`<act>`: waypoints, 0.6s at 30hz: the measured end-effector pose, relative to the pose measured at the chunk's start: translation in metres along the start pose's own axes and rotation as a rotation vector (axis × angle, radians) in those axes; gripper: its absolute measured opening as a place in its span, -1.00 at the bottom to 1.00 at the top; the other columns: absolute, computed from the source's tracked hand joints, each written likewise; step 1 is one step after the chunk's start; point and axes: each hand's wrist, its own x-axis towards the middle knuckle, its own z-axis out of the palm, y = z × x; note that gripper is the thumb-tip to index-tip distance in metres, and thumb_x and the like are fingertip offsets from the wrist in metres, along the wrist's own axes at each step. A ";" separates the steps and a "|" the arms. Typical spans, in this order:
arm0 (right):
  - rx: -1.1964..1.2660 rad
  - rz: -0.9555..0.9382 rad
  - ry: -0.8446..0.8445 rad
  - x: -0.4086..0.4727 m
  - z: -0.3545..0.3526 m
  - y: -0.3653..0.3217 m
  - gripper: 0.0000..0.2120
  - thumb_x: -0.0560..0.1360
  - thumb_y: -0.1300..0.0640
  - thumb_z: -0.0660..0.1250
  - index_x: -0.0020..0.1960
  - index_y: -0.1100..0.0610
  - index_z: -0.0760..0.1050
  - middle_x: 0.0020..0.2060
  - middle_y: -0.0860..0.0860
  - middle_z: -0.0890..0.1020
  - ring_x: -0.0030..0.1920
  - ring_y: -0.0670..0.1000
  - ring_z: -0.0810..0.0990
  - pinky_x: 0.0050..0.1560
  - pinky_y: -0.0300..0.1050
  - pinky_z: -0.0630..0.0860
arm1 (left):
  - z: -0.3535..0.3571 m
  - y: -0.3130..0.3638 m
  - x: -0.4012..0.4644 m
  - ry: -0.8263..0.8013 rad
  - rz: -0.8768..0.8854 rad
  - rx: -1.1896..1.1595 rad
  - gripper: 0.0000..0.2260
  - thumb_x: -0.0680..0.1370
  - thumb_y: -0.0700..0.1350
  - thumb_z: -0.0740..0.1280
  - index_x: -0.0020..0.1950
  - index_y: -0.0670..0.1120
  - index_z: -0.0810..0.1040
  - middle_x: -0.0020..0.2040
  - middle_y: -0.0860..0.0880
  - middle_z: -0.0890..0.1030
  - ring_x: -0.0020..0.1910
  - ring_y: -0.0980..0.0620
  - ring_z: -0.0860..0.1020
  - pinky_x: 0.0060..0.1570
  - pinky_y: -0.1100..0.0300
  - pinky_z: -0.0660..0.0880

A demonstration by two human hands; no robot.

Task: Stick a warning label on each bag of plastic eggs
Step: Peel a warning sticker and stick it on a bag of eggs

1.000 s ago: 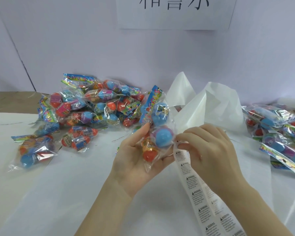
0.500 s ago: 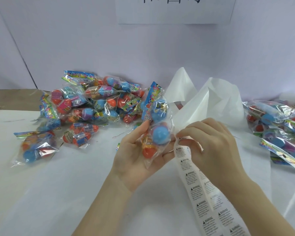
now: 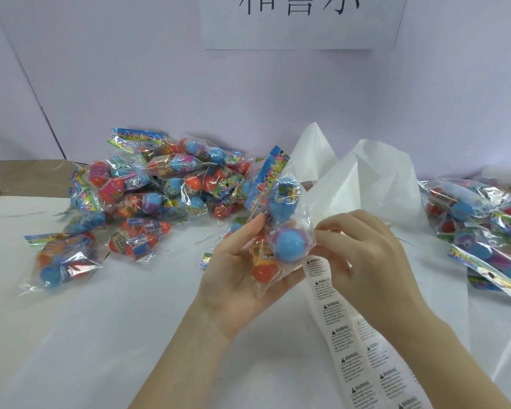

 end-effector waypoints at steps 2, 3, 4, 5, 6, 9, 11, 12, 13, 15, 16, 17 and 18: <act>0.003 -0.008 -0.024 0.000 0.001 0.000 -0.69 0.21 0.52 0.45 -0.18 0.18 0.66 -0.28 0.04 0.62 -0.23 0.02 0.43 -0.26 -0.17 0.38 | 0.001 0.000 0.001 0.008 0.014 0.004 -0.69 0.38 -0.04 0.37 0.02 -0.18 0.66 -0.04 -0.14 0.66 -0.04 -0.08 0.63 0.22 -0.02 0.41; 0.001 -0.016 -0.026 0.000 0.001 0.000 -0.70 0.21 0.52 0.44 -0.20 0.18 0.66 -0.28 0.04 0.62 -0.24 0.05 0.46 -0.26 -0.17 0.38 | 0.001 -0.001 0.001 0.016 0.021 0.004 -0.69 0.37 -0.05 0.37 0.03 -0.18 0.66 -0.04 -0.14 0.65 -0.05 -0.08 0.63 0.21 -0.02 0.41; -0.002 -0.024 -0.017 0.001 0.001 0.000 -0.73 0.23 0.50 0.43 -0.21 0.18 0.66 -0.29 0.04 0.62 -0.28 0.09 0.51 -0.27 -0.17 0.38 | 0.001 -0.001 0.001 0.019 0.026 0.001 -0.69 0.37 -0.05 0.37 0.03 -0.18 0.66 -0.05 -0.14 0.65 -0.06 -0.08 0.63 0.20 -0.01 0.42; -0.004 -0.033 -0.002 0.001 0.000 0.000 -0.76 0.24 0.47 0.41 -0.22 0.18 0.66 -0.30 0.04 0.63 -0.31 0.12 0.54 -0.28 -0.16 0.41 | 0.002 -0.002 0.001 0.015 0.030 -0.003 -0.70 0.38 -0.05 0.37 0.02 -0.19 0.66 -0.06 -0.14 0.65 -0.07 -0.08 0.63 0.20 0.01 0.43; -0.003 -0.044 0.014 0.002 -0.001 0.000 -0.78 0.25 0.45 0.40 -0.24 0.18 0.66 -0.32 0.03 0.63 -0.34 0.13 0.55 -0.30 -0.15 0.44 | 0.002 -0.002 0.000 0.009 0.032 -0.009 -0.70 0.39 -0.05 0.36 0.02 -0.19 0.66 -0.07 -0.14 0.65 -0.08 -0.07 0.63 0.18 0.04 0.44; -0.006 -0.055 0.069 0.002 0.000 0.000 -0.80 0.24 0.44 0.44 -0.28 0.16 0.65 -0.34 0.00 0.64 -0.37 0.10 0.55 -0.36 -0.10 0.45 | 0.002 -0.003 0.000 0.027 0.037 -0.013 -0.71 0.42 -0.06 0.35 0.01 -0.22 0.64 -0.08 -0.14 0.65 -0.07 -0.06 0.62 0.13 0.09 0.48; 0.029 -0.028 0.082 0.002 0.000 -0.001 -0.83 0.26 0.39 0.44 -0.30 0.14 0.65 -0.34 -0.03 0.65 -0.38 0.09 0.55 -0.36 -0.10 0.47 | 0.003 -0.003 0.000 0.054 0.038 -0.021 -0.72 0.43 -0.06 0.34 0.01 -0.22 0.62 -0.09 -0.14 0.64 -0.07 -0.06 0.61 0.12 0.09 0.49; 0.050 -0.026 0.085 0.002 0.000 -0.001 -0.85 0.28 0.37 0.44 -0.31 0.14 0.64 -0.34 -0.04 0.65 -0.38 0.09 0.55 -0.36 -0.09 0.47 | 0.003 -0.003 -0.001 0.060 0.045 -0.011 -0.73 0.41 -0.07 0.34 -0.01 -0.22 0.62 -0.11 -0.14 0.64 -0.10 -0.06 0.62 0.06 0.09 0.52; 0.061 -0.021 0.080 0.002 -0.001 -0.001 -0.87 0.30 0.35 0.42 -0.33 0.14 0.62 -0.35 -0.03 0.64 -0.38 0.08 0.54 -0.36 -0.09 0.46 | 0.004 -0.004 0.000 0.072 0.050 -0.002 -0.73 0.39 -0.08 0.36 -0.01 -0.23 0.63 -0.11 -0.15 0.64 -0.13 -0.06 0.63 0.00 0.10 0.55; 0.072 0.007 0.066 0.002 0.000 -0.001 -0.88 0.35 0.29 0.36 -0.33 0.15 0.60 -0.34 -0.02 0.62 -0.31 0.03 0.48 -0.31 -0.11 0.39 | 0.004 -0.005 -0.001 0.063 0.051 0.000 -0.71 0.36 -0.12 0.40 0.02 -0.24 0.64 -0.09 -0.16 0.64 -0.15 -0.07 0.64 -0.04 0.09 0.56; 0.076 0.020 0.069 0.003 0.001 -0.001 -0.89 0.34 0.29 0.35 -0.32 0.16 0.59 -0.34 -0.02 0.62 -0.29 0.01 0.45 -0.29 -0.13 0.36 | 0.006 -0.005 -0.002 0.044 0.044 -0.001 -0.71 0.36 -0.16 0.44 0.03 -0.26 0.63 -0.08 -0.17 0.64 -0.13 -0.09 0.64 -0.02 0.08 0.55; 0.075 0.032 0.074 0.003 0.000 -0.001 -0.90 0.30 0.32 0.36 -0.32 0.16 0.59 -0.34 -0.01 0.62 -0.28 0.00 0.43 -0.28 -0.13 0.34 | 0.008 -0.005 -0.002 0.031 0.039 -0.003 -0.69 0.35 -0.19 0.47 0.05 -0.28 0.62 -0.06 -0.19 0.63 -0.11 -0.10 0.63 0.01 0.07 0.54; 0.067 0.036 0.079 0.003 0.000 -0.001 -0.88 0.26 0.36 0.37 -0.32 0.17 0.58 -0.35 -0.01 0.61 -0.28 0.01 0.44 -0.28 -0.13 0.33 | 0.009 -0.005 -0.003 0.026 0.034 -0.002 -0.66 0.33 -0.20 0.50 0.06 -0.30 0.61 -0.05 -0.20 0.63 -0.09 -0.11 0.63 0.02 0.07 0.54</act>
